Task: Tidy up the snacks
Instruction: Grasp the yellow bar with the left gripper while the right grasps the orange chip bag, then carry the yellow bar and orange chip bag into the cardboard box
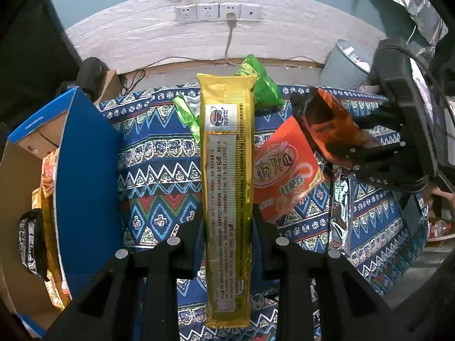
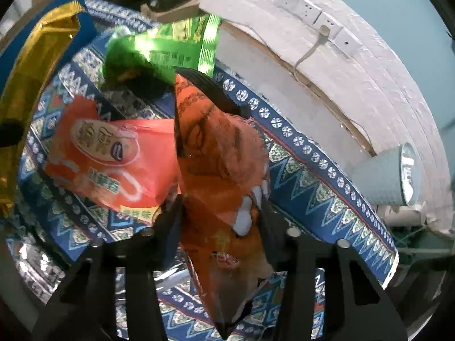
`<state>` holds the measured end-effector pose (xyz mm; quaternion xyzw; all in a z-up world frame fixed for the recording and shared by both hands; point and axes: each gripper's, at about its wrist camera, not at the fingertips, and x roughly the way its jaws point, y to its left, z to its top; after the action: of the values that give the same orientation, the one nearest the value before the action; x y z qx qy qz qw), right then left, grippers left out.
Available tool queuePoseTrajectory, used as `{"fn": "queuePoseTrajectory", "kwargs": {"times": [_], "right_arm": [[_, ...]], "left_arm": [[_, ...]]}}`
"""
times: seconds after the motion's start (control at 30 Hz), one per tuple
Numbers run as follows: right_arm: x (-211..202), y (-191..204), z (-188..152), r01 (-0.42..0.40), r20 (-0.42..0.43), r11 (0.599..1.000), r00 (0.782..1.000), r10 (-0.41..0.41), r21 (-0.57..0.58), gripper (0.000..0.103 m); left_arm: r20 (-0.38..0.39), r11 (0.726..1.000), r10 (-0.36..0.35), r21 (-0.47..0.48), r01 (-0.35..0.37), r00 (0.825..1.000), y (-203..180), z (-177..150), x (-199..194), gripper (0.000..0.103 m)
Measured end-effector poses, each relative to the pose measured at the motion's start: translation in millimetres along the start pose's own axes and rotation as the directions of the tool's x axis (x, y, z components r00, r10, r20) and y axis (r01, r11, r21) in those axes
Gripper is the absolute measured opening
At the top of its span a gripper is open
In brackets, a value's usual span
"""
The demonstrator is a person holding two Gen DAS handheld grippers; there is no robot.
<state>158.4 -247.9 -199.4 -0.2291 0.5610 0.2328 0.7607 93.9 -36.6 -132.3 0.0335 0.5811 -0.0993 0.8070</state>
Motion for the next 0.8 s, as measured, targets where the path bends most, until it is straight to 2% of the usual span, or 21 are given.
{"fn": "queuePoseTrajectory", "kwargs": {"times": [0.33,0.8], "right_arm": [[-39.3,-1.3,-4.0,-0.004,0.091,0.997,0.996,-0.003,0.073,0.036],[-97.2,22.7,-0.8,-0.016,0.177,0.995,0.984,-0.002,0.103,0.036]], "left_arm": [[0.037,1.0,-0.001,0.003,0.001,0.999,5.1,-4.3,-20.0,0.029],[0.124,0.998,0.057,0.007,-0.059,0.991,24.1,-16.3,-61.7,0.029]]}}
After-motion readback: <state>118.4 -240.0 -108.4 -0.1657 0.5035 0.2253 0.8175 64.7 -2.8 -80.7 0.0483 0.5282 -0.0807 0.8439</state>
